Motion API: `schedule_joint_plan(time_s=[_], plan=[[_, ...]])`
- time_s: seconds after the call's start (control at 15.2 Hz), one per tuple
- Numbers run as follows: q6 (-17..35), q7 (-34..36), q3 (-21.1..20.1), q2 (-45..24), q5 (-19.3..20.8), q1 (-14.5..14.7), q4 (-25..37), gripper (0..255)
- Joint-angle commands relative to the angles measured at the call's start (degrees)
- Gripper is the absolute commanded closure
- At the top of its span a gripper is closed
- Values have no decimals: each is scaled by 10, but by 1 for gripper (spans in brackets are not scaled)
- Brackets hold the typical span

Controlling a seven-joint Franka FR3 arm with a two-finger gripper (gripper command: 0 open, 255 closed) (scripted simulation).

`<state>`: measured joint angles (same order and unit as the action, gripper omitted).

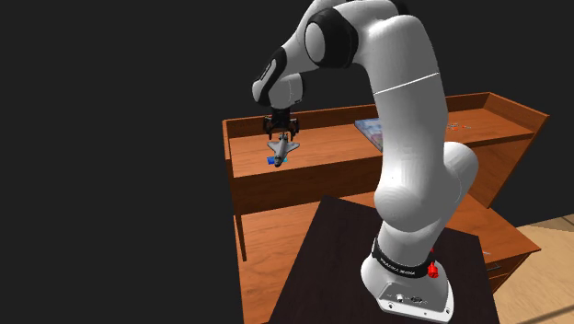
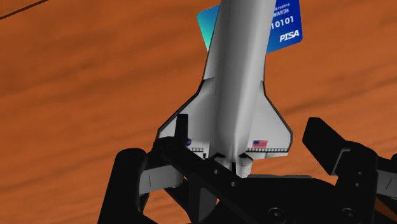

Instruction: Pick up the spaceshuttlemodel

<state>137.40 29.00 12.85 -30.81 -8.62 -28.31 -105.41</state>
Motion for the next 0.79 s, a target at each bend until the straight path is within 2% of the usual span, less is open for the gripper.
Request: schedule_joint_plan(time_s=[0.0,0.33,0.4,0.73], plan=[[9,-1,-2,-11,-3,-2,1,0],[28,-5,-6,-30,-9,-5,2,0],[28,-5,-6,-32,-9,-6,4,255],[28,-5,-6,-32,-9,-6,4,255]])
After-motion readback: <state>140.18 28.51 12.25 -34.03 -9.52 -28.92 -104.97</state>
